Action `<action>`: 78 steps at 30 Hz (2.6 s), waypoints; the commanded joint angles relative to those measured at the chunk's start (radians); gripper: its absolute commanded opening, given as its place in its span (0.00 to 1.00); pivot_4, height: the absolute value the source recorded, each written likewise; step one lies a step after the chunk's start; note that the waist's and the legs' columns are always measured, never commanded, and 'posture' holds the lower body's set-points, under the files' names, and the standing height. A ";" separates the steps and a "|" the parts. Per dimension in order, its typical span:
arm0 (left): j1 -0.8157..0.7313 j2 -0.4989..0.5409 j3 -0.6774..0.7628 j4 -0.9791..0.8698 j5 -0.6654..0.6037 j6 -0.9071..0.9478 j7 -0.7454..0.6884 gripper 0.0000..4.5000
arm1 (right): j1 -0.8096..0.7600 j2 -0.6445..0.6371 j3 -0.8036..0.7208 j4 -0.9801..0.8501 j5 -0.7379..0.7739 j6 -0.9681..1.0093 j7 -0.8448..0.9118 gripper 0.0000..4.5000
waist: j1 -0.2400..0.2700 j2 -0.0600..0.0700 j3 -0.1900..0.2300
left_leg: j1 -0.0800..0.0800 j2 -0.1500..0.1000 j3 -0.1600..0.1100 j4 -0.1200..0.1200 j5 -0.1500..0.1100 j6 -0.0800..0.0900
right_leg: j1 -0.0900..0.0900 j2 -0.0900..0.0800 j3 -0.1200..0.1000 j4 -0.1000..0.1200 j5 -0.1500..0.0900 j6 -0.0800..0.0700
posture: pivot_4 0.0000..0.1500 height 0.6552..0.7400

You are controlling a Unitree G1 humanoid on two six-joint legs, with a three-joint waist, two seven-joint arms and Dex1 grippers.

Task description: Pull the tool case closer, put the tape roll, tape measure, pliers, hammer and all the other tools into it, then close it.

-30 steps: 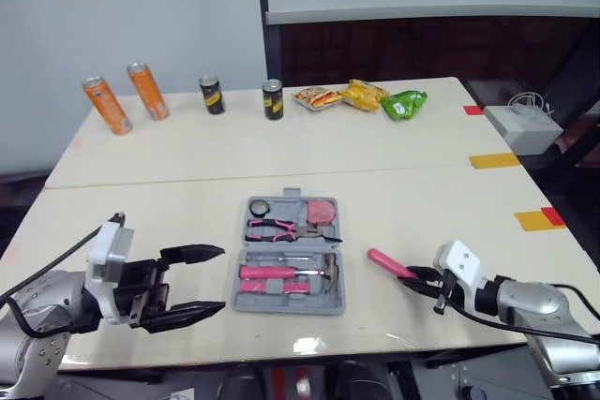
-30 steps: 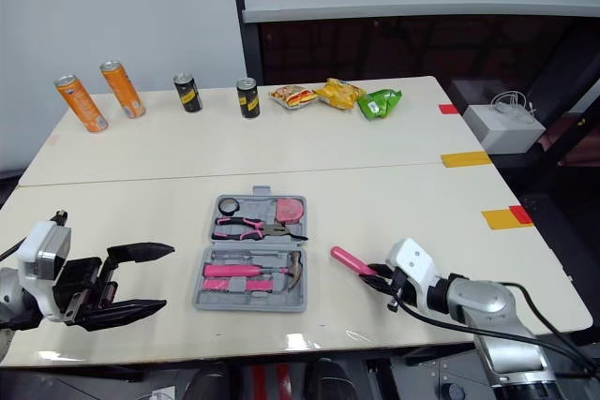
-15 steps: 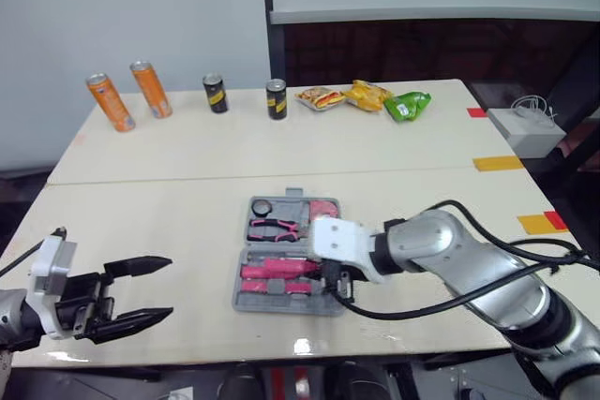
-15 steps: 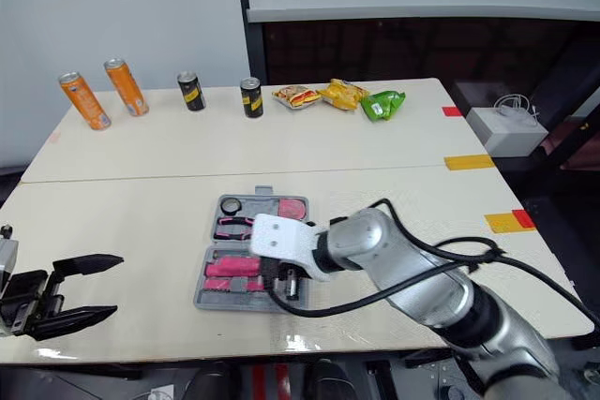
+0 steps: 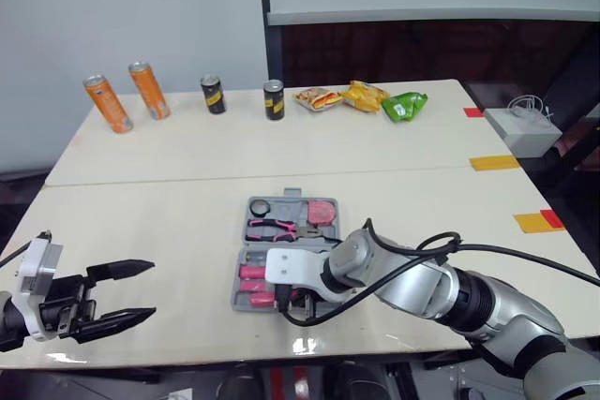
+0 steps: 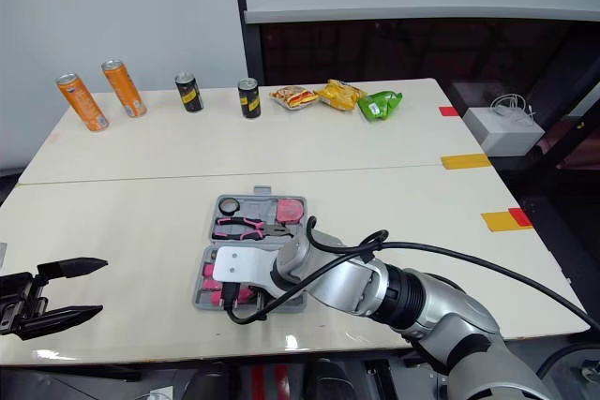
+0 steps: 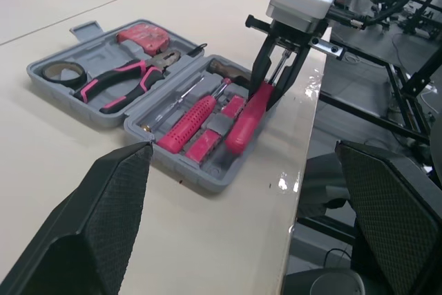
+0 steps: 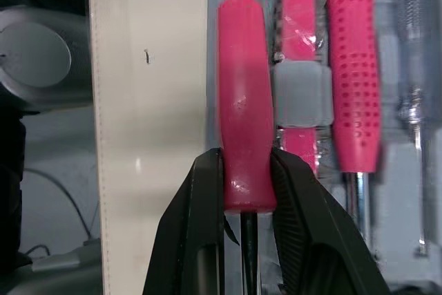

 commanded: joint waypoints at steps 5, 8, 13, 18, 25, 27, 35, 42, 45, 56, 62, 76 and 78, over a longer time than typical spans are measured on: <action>0.024 0.042 -0.035 0.004 -0.026 -0.076 -0.082 1.00 | -0.028 0.073 0.042 0.098 -0.016 -0.029 -0.031 0.09 | -0.003 0.000 0.000 | 0.001 0.000 0.000 0.000 0.000 0.000 | 0.000 0.000 0.000 0.002 0.000 0.000 | 1.00 1.00; 0.021 0.043 -0.044 0.001 -0.029 -0.086 -0.082 1.00 | -0.021 0.112 0.056 0.140 -0.020 -0.045 -0.040 0.09 | -0.004 -0.001 0.000 | 0.002 0.000 0.000 0.000 0.000 0.000 | 0.000 0.000 0.000 0.003 -0.001 -0.001 | 1.00 1.00; 0.021 0.037 -0.049 -0.007 -0.028 -0.093 -0.082 1.00 | -0.020 0.152 0.065 0.190 -0.037 -0.069 -0.046 0.09 | -0.008 -0.002 -0.001 | 0.003 0.000 0.000 0.000 0.000 -0.001 | 0.001 0.000 0.000 0.003 -0.001 -0.001 | 1.00 1.00; 0.031 0.030 -0.046 -0.005 -0.028 -0.104 -0.082 1.00 | -0.022 0.183 0.073 0.238 -0.053 -0.096 -0.045 0.09 | -0.013 -0.003 -0.002 | 0.005 0.001 0.000 0.000 0.000 0.000 | 0.001 0.001 0.001 0.005 -0.001 -0.001 | 1.00 1.00; 0.038 0.019 -0.040 -0.016 -0.022 -0.101 -0.082 1.00 | -0.022 0.209 0.079 0.273 -0.058 -0.112 -0.036 0.09 | -0.014 -0.003 -0.002 | 0.006 0.001 0.000 0.000 0.000 0.000 | 0.001 0.001 0.001 0.007 -0.001 -0.003 | 1.00 1.00; 0.039 0.015 -0.035 -0.024 -0.019 -0.094 -0.082 1.00 | -0.022 0.215 0.075 0.276 -0.052 -0.104 -0.027 0.09 | -0.013 -0.003 -0.002 | 0.006 0.001 0.000 0.000 0.000 0.000 | 0.001 0.001 0.002 0.007 -0.001 -0.003 | 1.00 1.00; 0.050 0.007 -0.021 -0.071 -0.026 -0.064 -0.057 1.00 | 0.022 0.214 -0.033 0.238 -0.021 -0.112 -0.014 0.68 | -0.010 -0.004 -0.002 | 0.005 0.001 0.000 0.000 0.000 -0.001 | 0.000 0.002 0.001 0.006 -0.001 -0.003 | 1.00 1.00; 0.031 -0.009 -0.025 -0.089 -0.027 -0.041 -0.031 1.00 | 0.198 0.129 -0.278 0.122 0.072 -0.366 0.074 0.68 | -0.002 -0.006 -0.002 | 0.004 0.001 0.000 0.000 0.000 -0.001 | 0.000 0.001 0.001 0.006 -0.001 -0.002 | 1.00 1.00; 0.019 -0.023 -0.031 -0.099 -0.023 -0.033 -0.018 1.00 | 0.307 0.117 -0.347 0.141 0.080 -0.527 0.096 0.68 | -0.001 -0.007 -0.003 | 0.005 0.001 0.000 0.000 0.000 -0.001 | 0.000 0.001 0.001 0.006 -0.001 -0.002 | 1.00 1.00; -0.024 -0.080 -0.062 -0.126 0.001 -0.023 0.019 1.00 | 0.487 0.180 -0.416 0.364 0.017 -0.916 0.134 0.12 | -0.012 -0.007 -0.003 | 0.003 0.001 0.000 0.000 0.000 0.000 | 0.001 0.001 0.001 0.006 -0.001 -0.004 | 1.00 1.00; -0.020 -0.093 -0.057 -0.136 0.008 -0.021 0.026 1.00 | 0.480 0.204 -0.390 0.418 -0.032 -0.970 0.152 0.01 | -0.011 -0.007 -0.003 | 0.003 0.001 0.000 0.000 0.000 0.000 | 0.001 0.001 0.001 0.005 -0.001 -0.004 | 1.00 1.00; 0.004 -0.127 -0.061 -0.137 0.025 -0.026 0.043 1.00 | 0.511 0.153 -0.333 0.535 -0.169 -1.094 0.198 0.01 | -0.006 -0.008 -0.010 | 0.006 0.001 0.000 0.000 0.000 0.000 | 0.006 0.001 0.001 0.005 -0.002 -0.004 | 1.00 1.00; 0.001 -0.143 -0.061 -0.126 0.023 -0.023 0.057 1.00 | 0.543 0.168 -0.408 0.446 -0.094 -1.092 0.194 0.01 | -0.001 -0.008 -0.010 | 0.006 0.001 0.000 0.000 0.000 0.000 | 0.005 0.001 0.001 0.004 -0.002 -0.005 | 1.00 1.00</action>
